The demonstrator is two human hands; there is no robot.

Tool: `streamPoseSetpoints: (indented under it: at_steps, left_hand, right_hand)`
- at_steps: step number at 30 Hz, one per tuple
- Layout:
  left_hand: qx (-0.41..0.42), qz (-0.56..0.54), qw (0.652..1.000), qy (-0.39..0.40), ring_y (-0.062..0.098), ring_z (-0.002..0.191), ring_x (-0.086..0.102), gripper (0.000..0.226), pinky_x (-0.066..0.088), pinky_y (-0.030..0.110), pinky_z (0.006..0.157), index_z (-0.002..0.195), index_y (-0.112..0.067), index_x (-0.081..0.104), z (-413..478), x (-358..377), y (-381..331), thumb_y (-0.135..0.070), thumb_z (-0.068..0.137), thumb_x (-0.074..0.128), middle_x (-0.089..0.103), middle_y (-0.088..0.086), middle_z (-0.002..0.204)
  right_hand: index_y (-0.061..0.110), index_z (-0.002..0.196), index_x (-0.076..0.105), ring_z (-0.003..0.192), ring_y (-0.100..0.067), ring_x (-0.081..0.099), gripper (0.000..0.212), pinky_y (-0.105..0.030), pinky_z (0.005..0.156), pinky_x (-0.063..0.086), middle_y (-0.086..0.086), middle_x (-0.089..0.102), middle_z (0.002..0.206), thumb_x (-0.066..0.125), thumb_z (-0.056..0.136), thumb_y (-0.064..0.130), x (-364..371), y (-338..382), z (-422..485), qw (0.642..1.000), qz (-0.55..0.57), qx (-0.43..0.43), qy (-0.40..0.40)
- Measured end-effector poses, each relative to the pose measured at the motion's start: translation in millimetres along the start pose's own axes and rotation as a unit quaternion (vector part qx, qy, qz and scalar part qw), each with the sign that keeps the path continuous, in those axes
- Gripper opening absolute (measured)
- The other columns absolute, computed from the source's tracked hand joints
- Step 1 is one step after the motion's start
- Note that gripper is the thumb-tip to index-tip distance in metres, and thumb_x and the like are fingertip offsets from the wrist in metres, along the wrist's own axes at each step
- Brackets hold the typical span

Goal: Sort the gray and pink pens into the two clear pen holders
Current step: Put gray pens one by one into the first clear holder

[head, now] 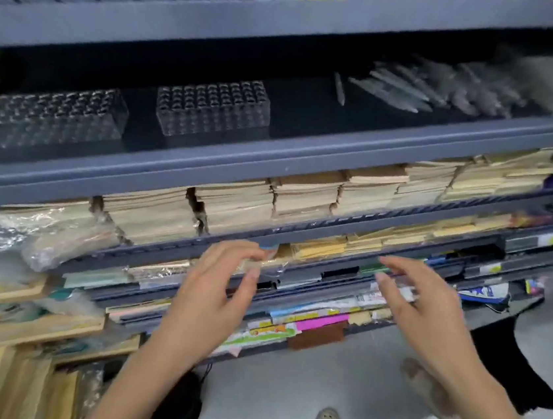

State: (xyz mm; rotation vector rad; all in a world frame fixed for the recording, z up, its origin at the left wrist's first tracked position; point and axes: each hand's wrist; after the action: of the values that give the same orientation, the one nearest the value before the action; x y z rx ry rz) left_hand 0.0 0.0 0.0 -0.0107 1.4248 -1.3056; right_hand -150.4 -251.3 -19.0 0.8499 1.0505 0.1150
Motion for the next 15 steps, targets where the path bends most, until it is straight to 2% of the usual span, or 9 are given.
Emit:
streamPoseSetpoints:
  at_steps: [2, 4, 6, 9, 12, 15]
  left_hand:
    - [0.012, 0.027, 0.999, -0.026, -0.004, 0.127, 0.045, 0.03, 0.027, 0.009, 0.107, 0.126, -0.024, 0.061, 42, 13, -16, -0.032, 0.101, 0.047, 0.055, -0.014, 0.131]
    - [0.023, 0.067, 0.996, -0.046, 0.005, 0.133, 0.043, 0.032, 0.023, 0.011, 0.111, 0.129, -0.02, 0.058, 85, 24, -31, -0.03, 0.101, 0.046, 0.052, -0.007, 0.138]
    - [0.015, 0.133, 0.99, -0.045, 0.013, 0.14, 0.037, 0.04, 0.021, 0.022, 0.116, 0.138, -0.019, 0.051, 122, 36, -39, -0.035, 0.102, 0.042, 0.046, -0.001, 0.148]
    - [-0.036, 0.247, 0.968, 0.008, 0.021, 0.15, 0.02, 0.059, 0.012, 0.035, 0.122, 0.154, -0.017, 0.029, 172, 54, -43, -0.046, 0.103, 0.033, 0.027, 0.006, 0.162]
    - [-0.061, 0.365, 0.928, 0.053, 0.026, 0.153, 0.011, 0.073, 0.009, 0.042, 0.124, 0.158, -0.018, 0.016, 216, 66, -42, -0.061, 0.099, 0.013, 0.015, 0.009, 0.166]
    - [-0.091, 0.364, 0.923, 0.083, 0.026, 0.153, 0.007, 0.087, 0.007, 0.044, 0.123, 0.158, -0.027, 0.014, 251, 72, -38, -0.075, 0.087, -0.002, 0.01, 0.008, 0.167]
  right_hand:
    - [0.023, 0.127, 0.06, 0.117, -0.012, 0.053, 0.034, -0.029, 0.098, 0.04, 0.008, 0.062, 0.123, 0.059, 0.094, 0.033, -17, -10, 43, 0.998, -0.048, -0.041, -0.005]
    - [0.018, 0.134, 0.055, 0.127, -0.019, 0.047, 0.04, -0.034, 0.107, 0.034, 0.0, 0.056, 0.134, 0.059, 0.095, 0.03, -32, -20, 90, 0.993, -0.084, -0.087, -0.014]
    - [0.016, 0.14, 0.049, 0.135, -0.023, 0.039, 0.048, -0.041, 0.113, 0.031, -0.005, 0.048, 0.143, 0.058, 0.096, 0.031, -40, -33, 129, 0.984, -0.132, -0.119, -0.015]
    - [0.014, 0.143, 0.046, 0.138, -0.031, 0.036, 0.053, -0.051, 0.113, 0.029, -0.013, 0.043, 0.147, 0.054, 0.096, 0.037, -47, -52, 176, 0.968, -0.197, -0.156, -0.019]
    - [0.018, 0.143, 0.046, 0.14, -0.031, 0.034, 0.056, -0.053, 0.116, 0.02, -0.013, 0.042, 0.148, 0.043, 0.098, 0.051, -46, -64, 207, 0.957, -0.233, -0.171, -0.02]
    - [0.027, 0.145, 0.042, 0.144, -0.027, 0.03, 0.06, -0.053, 0.118, 0.01, -0.009, 0.041, 0.151, 0.03, 0.097, 0.061, -42, -79, 226, 0.955, -0.236, -0.179, -0.026]
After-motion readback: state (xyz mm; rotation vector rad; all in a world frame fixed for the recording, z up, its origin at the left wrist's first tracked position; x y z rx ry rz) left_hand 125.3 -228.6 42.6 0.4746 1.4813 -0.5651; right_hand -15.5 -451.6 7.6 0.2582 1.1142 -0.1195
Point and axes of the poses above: each hand's wrist, its own z-axis towards the middle knuckle, its own x-axis out of the palm, y = z × x
